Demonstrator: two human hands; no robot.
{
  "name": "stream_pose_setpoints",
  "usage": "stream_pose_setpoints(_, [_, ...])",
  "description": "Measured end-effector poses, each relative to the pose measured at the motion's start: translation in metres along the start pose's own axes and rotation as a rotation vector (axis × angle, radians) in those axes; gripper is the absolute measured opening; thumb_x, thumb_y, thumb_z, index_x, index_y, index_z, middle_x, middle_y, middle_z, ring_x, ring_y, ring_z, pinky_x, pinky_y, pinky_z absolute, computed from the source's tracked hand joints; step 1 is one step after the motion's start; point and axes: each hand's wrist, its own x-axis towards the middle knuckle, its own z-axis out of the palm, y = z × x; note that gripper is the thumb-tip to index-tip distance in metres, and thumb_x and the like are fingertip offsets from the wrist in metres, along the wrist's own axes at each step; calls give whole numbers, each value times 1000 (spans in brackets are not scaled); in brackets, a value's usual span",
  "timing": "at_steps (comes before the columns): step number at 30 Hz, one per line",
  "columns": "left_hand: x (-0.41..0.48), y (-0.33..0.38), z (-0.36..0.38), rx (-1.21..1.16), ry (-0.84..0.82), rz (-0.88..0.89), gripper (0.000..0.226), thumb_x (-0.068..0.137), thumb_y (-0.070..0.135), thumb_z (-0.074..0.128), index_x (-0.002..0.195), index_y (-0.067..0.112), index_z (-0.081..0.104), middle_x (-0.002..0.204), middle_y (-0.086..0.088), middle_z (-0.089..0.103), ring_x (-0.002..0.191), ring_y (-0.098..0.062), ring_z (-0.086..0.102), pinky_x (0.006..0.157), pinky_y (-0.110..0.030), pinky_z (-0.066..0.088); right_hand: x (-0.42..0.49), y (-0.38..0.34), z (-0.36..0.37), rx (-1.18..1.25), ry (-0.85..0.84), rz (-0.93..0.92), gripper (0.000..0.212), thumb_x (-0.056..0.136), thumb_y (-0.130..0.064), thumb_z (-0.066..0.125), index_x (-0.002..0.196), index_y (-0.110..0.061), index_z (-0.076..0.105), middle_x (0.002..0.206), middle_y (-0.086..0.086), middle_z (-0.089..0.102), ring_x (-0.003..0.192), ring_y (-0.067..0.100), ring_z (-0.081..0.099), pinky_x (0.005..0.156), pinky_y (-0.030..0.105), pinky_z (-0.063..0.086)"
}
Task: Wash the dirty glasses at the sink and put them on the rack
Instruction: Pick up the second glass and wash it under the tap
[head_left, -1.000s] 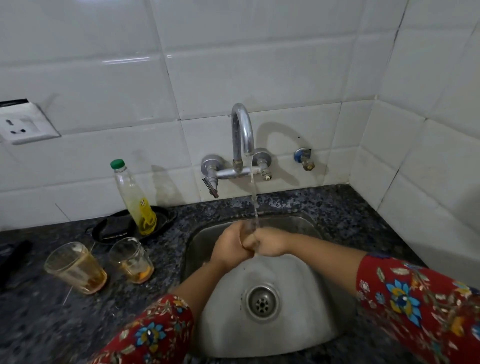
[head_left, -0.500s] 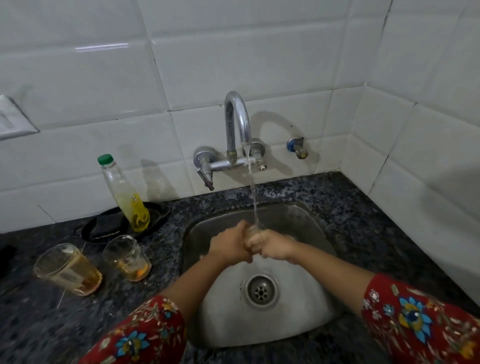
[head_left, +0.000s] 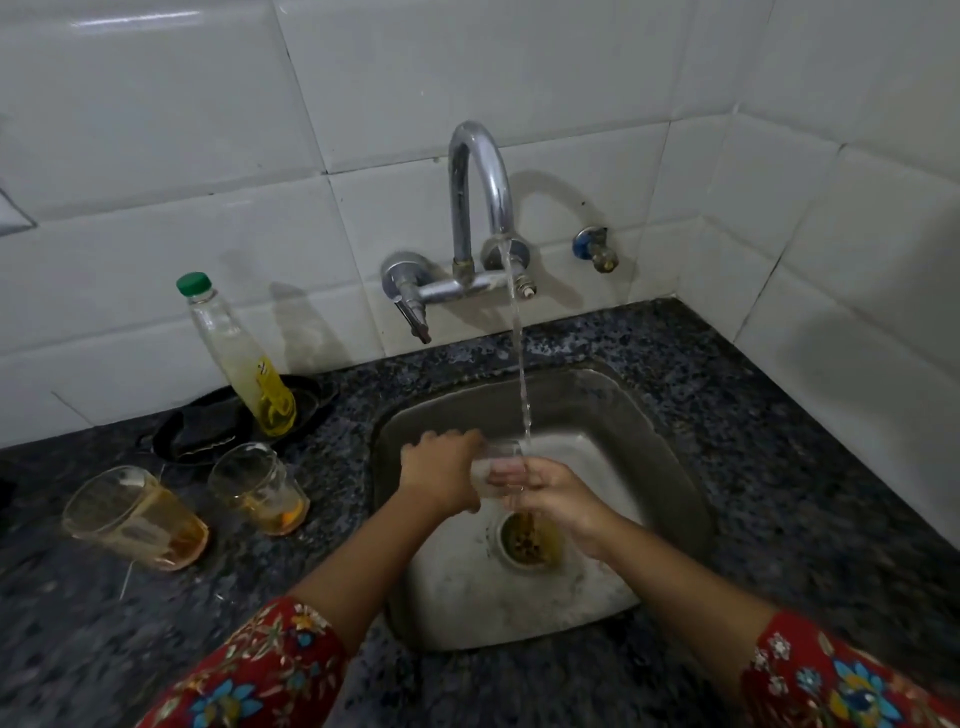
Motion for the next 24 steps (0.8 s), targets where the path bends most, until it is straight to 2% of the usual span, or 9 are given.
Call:
stream_pose_setpoints(4, [10,2,7,-602,35,146,62,54,16,85,104,28,52,103,5,63,97,-17,61,76,-30,49,8,-31,-9,-768,-284,-327,30,84,8,57,109,-5,66,110,3,63,104,13,59,89,20,48])
stream_pose_setpoints(7, [23,10,4,-842,28,242,66,47,18,81,108,20,54,106,-2,64,99,-22,63,81,-35,50,35,-64,-35,-1686,-409,-625,23,89,-5,52,105,-11,67,114,7,64,110,23,57,98,34,43])
stream_pose_setpoints(9, [36,11,0,-914,65,259,71,48,19,81,114,12,56,113,-9,64,105,-24,63,86,-35,50,51,-84,-50,-1972,-394,-836,17,88,-7,56,97,-15,69,108,4,68,106,23,60,103,38,41])
stream_pose_setpoints(11, [46,15,-6,-950,129,222,65,54,8,80,114,18,58,113,-5,66,105,-22,63,88,-34,51,54,-101,-50,-2013,-362,-827,15,82,-3,61,89,-13,70,98,5,69,95,26,64,95,39,47])
stream_pose_setpoints(13, [48,24,-7,-918,290,124,54,61,7,77,103,34,57,102,8,66,97,-14,65,84,-33,54,48,-106,-37,-1823,-304,-539,20,87,-3,52,97,-11,67,103,8,65,97,28,59,83,33,46])
stream_pose_setpoints(15, [46,31,-1,-909,436,35,48,65,15,75,102,38,56,99,11,66,93,-6,64,83,-33,55,50,-98,-29,-1510,-370,-334,24,87,-3,49,75,-21,60,84,-3,58,89,22,54,65,23,38])
stream_pose_setpoints(18, [39,25,0,-972,327,90,58,62,20,81,112,37,57,113,16,65,106,0,61,97,-29,49,51,-103,-39,-1737,-486,-485,22,90,-8,48,80,-22,62,90,-1,64,86,24,56,72,31,43])
stream_pose_setpoints(21, [39,14,-7,-762,66,195,85,60,19,89,135,21,51,132,10,54,122,-5,51,108,-24,38,62,-108,-61,-2108,-510,-1114,21,86,-6,52,86,-14,71,97,2,71,93,23,65,92,37,49])
stream_pose_setpoints(24, [37,29,-6,-764,136,76,66,63,11,84,123,24,58,117,10,62,109,-7,59,97,-24,47,54,-101,-55,-2076,-505,-813,19,88,-8,56,99,-14,70,103,2,67,98,24,63,89,37,49])
